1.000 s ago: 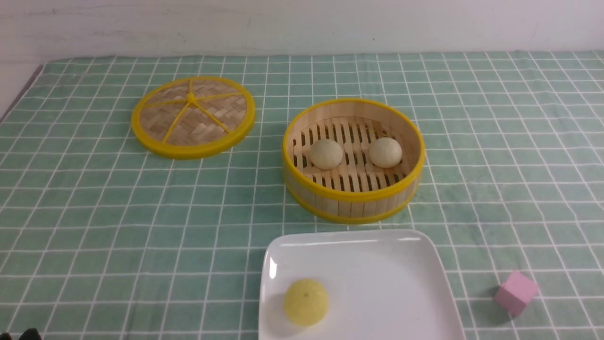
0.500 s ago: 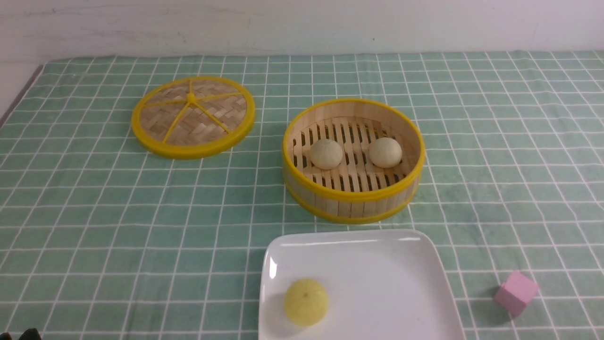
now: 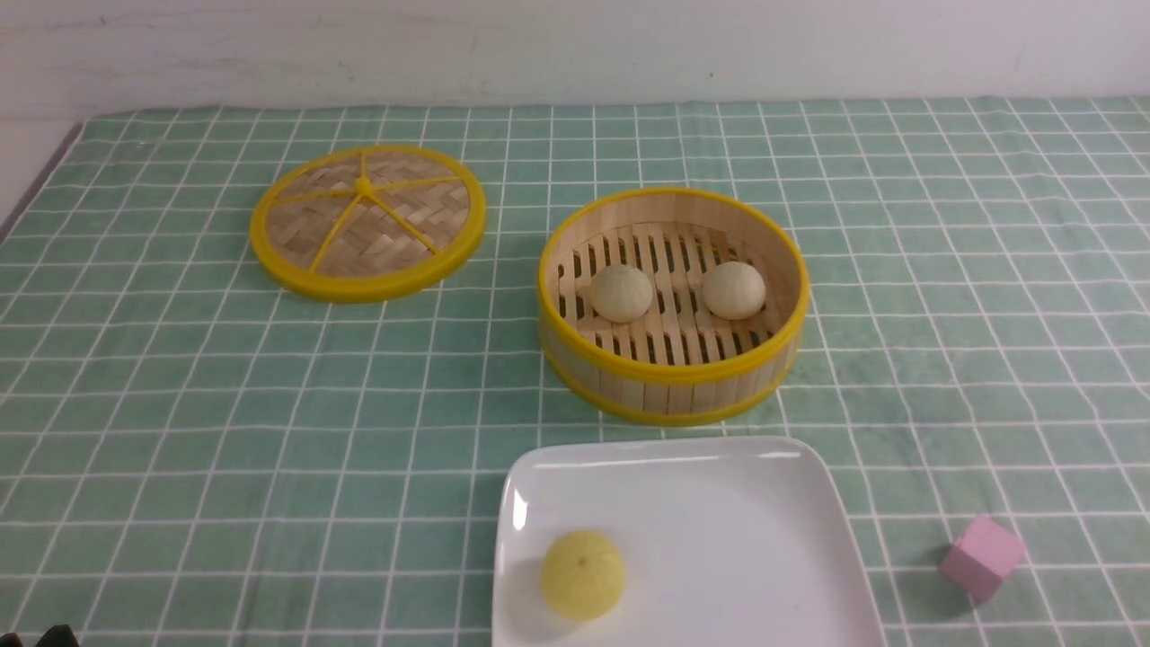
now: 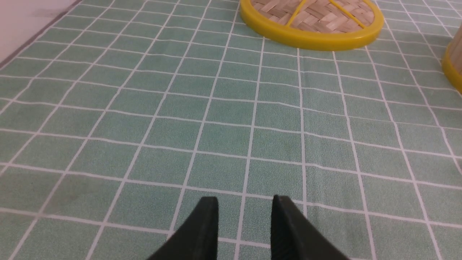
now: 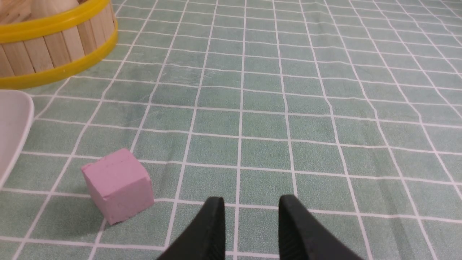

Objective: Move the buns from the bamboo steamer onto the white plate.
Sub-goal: 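Reach toward a bun in the bamboo steamer with the right gripper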

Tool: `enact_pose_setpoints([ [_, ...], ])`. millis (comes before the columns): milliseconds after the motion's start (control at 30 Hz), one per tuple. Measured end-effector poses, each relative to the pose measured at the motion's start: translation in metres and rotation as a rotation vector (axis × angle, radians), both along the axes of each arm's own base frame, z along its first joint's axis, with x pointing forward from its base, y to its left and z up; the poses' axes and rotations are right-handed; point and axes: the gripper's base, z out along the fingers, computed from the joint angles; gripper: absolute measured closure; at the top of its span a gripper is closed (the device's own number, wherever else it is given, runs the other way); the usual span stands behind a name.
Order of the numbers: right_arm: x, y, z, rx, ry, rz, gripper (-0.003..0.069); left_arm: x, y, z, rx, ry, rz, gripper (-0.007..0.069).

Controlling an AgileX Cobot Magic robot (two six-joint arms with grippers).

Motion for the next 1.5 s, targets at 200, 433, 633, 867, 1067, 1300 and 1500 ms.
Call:
enact_pose_setpoints([
  [200,0.0,0.0,0.0,0.0,0.0,0.0,0.042,0.0,0.0,0.0,0.0,0.0,0.0,0.0384],
  [433,0.0,0.001,0.0,0.027,-0.004,-0.002,0.042,0.0,-0.006,0.001,-0.347,-0.011,0.031,0.0384],
  [633,0.0,0.014,0.003,0.656,0.009,-0.043,0.042,0.0,-0.019,0.006,-1.082,0.025,0.098,0.0384],
  [867,0.0,0.02,0.005,0.893,0.029,-0.04,0.042,0.0,-0.019,0.008,-1.199,0.016,0.11,0.0384],
  [1067,0.0,0.021,0.005,0.953,0.036,-0.035,0.0439,0.0,-0.019,0.011,-1.143,0.001,0.086,0.0392],
  [1300,-0.007,0.02,0.064,0.704,-0.166,0.09,0.0659,-0.02,-0.021,0.1,-0.736,-0.236,-0.128,0.0593],
  [1500,0.009,0.025,0.104,0.428,0.058,0.15,0.0659,-0.003,-0.028,0.119,-0.543,0.094,-0.152,0.0623],
])
